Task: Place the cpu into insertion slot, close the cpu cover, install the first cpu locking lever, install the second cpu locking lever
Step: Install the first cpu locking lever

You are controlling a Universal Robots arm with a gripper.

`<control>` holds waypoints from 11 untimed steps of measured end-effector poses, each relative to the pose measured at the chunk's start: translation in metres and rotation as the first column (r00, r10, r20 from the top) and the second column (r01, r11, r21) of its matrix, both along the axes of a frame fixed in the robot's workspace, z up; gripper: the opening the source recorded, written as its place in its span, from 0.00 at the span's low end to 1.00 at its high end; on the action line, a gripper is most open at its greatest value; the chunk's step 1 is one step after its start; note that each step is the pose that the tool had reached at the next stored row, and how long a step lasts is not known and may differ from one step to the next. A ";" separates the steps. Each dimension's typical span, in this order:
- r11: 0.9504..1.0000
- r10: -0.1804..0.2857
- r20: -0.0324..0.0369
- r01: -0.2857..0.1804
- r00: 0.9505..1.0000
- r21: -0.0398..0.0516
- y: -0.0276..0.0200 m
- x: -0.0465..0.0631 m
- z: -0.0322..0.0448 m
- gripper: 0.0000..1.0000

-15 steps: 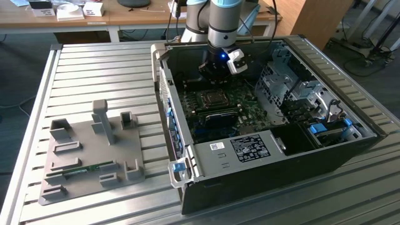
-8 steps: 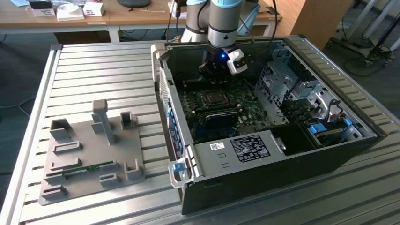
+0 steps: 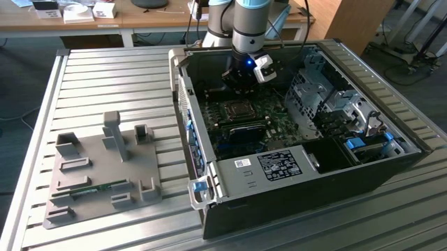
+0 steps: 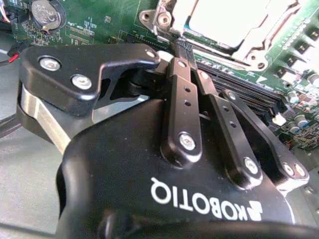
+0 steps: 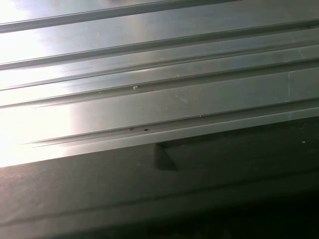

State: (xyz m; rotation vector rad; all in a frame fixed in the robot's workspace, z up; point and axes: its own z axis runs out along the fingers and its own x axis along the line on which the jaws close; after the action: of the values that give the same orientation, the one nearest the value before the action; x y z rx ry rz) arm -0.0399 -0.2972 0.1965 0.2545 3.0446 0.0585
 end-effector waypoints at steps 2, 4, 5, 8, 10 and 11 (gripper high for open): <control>1.000 0.000 0.000 0.000 1.000 0.000 0.0000 0.000 0.0000 0.10; 1.000 0.000 0.000 0.000 1.000 0.000 0.0000 0.000 0.0000 0.10; 1.000 0.000 0.000 0.000 1.000 0.000 0.0000 0.000 0.0000 0.10; 1.000 0.000 0.000 0.000 1.000 0.000 0.0000 0.000 0.0000 0.10; 1.000 0.000 0.000 0.000 1.000 0.000 0.0000 0.000 0.0000 0.10; 1.000 0.000 0.000 0.000 1.000 0.000 0.0000 0.000 0.0000 0.10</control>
State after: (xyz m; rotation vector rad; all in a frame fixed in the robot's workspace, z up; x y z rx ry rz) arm -0.0399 -0.2972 0.1965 0.2547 3.0447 0.0588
